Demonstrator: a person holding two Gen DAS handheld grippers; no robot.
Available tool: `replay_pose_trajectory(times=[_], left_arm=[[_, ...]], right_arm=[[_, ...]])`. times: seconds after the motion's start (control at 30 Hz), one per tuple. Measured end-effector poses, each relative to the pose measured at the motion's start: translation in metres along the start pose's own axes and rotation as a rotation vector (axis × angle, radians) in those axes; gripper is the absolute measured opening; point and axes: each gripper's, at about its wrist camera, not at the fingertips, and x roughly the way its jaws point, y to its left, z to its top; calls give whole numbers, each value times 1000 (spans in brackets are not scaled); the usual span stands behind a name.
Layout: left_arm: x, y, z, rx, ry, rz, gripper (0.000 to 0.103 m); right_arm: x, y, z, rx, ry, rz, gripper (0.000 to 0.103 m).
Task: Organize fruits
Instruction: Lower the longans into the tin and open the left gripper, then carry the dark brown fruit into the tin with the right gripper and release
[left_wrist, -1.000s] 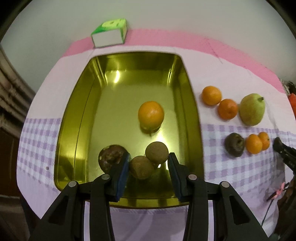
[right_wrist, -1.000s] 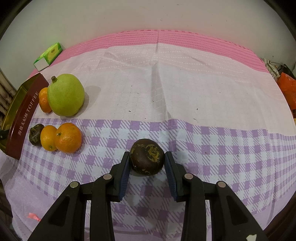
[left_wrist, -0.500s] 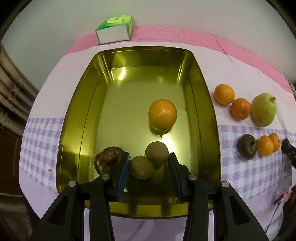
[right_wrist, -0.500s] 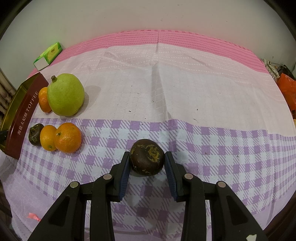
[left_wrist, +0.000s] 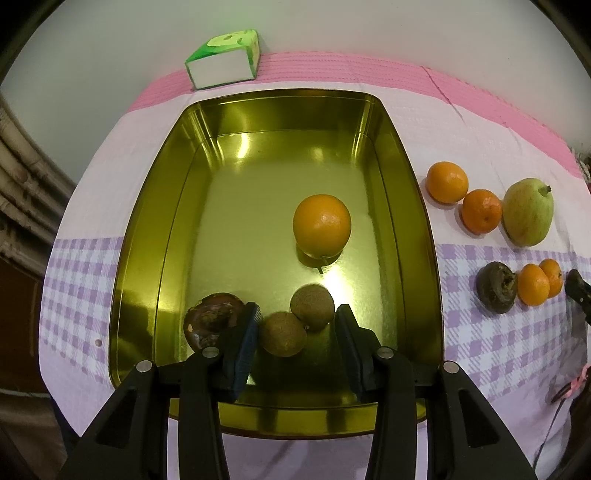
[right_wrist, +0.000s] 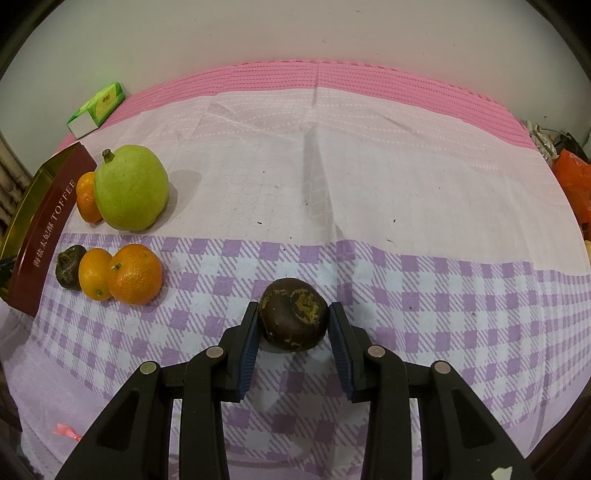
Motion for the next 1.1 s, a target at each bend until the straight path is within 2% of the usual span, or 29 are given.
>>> replay_pose_trajectory(times=[0.1,0.23,0.37,0.5,0.6,0.7,0.87,1.1], left_arm=[[-1,1,1,3,-2,-8,53],[-8,1,1,4,-23,-16,55],[-26,7,3,-16,-82,-33,57],[-49,26,6,-81,-157,-14,61],[-60,43,6,-138,-187,29,62],[-68,65,4,-203,-191,61,64],[-75,89,-11,-263,-173,68,69],[-85,99,-27,-295,-171,75,73]], right_arm=[[0,-2,2,1,-3,1,34],[-7,-3,7,-1,-23,-4,34],[-15,-3,15,-10,-53,-10,34],[-27,5,25,-32,-82,8,34],[-37,24,35,-76,-108,35,34],[-45,54,46,-141,-123,85,34],[-53,125,55,-276,-129,187,34],[-56,223,47,-453,-112,298,34]])
